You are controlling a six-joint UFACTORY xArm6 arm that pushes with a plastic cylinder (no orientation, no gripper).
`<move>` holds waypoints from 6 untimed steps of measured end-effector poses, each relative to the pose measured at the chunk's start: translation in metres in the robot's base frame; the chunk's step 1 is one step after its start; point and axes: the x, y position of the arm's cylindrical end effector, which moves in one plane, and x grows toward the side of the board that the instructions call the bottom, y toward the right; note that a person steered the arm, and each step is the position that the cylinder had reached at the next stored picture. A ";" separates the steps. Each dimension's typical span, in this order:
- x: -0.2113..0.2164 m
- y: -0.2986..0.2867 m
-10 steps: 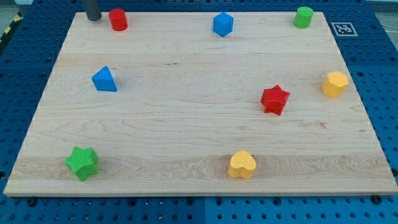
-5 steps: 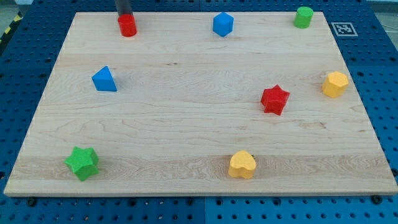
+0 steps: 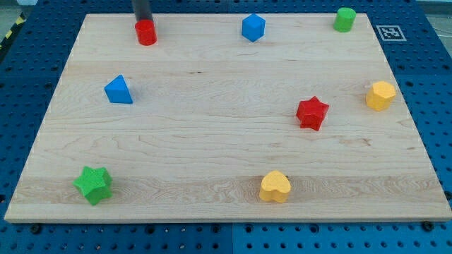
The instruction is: Move the red circle parallel to the blue cube
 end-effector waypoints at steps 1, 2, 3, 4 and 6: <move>0.004 -0.013; 0.031 -0.009; 0.032 -0.005; 0.038 0.016; 0.039 -0.007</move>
